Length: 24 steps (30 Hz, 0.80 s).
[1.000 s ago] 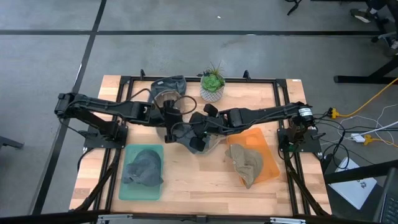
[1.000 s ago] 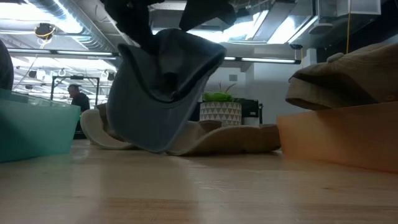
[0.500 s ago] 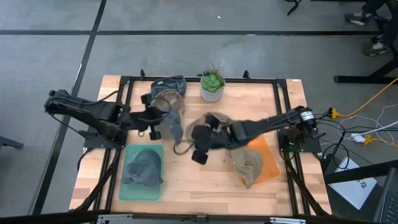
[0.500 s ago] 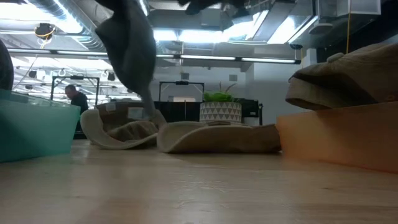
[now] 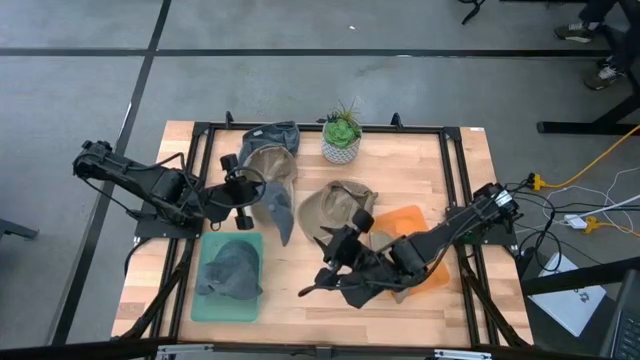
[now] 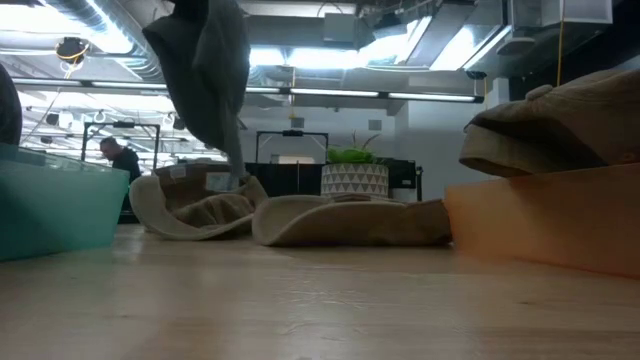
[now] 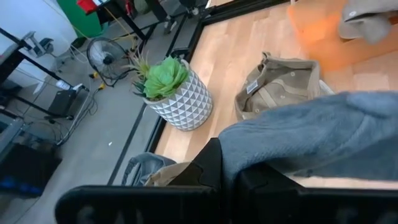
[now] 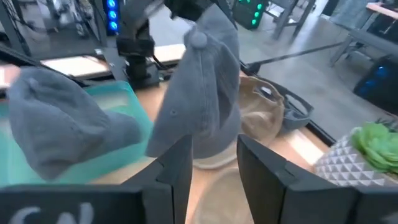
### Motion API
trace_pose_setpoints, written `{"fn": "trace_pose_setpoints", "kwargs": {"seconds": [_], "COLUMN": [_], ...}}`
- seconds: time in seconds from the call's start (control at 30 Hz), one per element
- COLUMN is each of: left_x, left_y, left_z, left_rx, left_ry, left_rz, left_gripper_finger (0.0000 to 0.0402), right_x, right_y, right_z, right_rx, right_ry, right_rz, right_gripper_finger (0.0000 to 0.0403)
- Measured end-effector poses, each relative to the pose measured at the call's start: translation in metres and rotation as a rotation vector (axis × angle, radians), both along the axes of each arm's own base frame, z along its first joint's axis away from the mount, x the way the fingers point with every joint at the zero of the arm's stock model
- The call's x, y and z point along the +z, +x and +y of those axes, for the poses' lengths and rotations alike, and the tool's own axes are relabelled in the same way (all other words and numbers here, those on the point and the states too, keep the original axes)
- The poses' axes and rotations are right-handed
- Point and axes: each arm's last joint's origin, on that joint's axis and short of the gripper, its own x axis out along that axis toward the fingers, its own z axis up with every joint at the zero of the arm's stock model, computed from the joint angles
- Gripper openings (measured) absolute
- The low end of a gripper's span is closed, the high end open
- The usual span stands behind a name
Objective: Pick & Place hat
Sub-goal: Put the right blue cap into the green bin
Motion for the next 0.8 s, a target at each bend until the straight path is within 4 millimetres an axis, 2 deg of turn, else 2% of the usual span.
{"fn": "trace_pose_setpoints", "kwargs": {"seconds": [0.23,0.43,0.6,0.8], "left_x": [0.0,0.0,0.0,0.0], "left_y": [0.0,0.0,0.0,0.0], "left_z": [0.0,0.0,0.0,0.0], "left_rx": [-0.02,-0.032,-0.016,0.005], "left_ry": [0.037,0.036,0.007,-0.021], "left_rz": [0.02,0.027,0.009,-0.01], "left_gripper_finger": [0.0004,0.0004,0.0004,0.0004], "right_x": [-0.003,-0.017,-0.025,-0.016], "right_y": [0.009,0.04,0.068,0.078], "right_z": [-0.007,-0.027,-0.042,-0.056], "right_rx": [0.005,-0.017,0.064,0.058], "right_ry": [0.042,0.006,-0.012,-0.068], "right_rz": [-0.007,-0.01,-0.038,-0.09], "right_gripper_finger": [0.0125,0.0133,0.0178,0.0244]}}
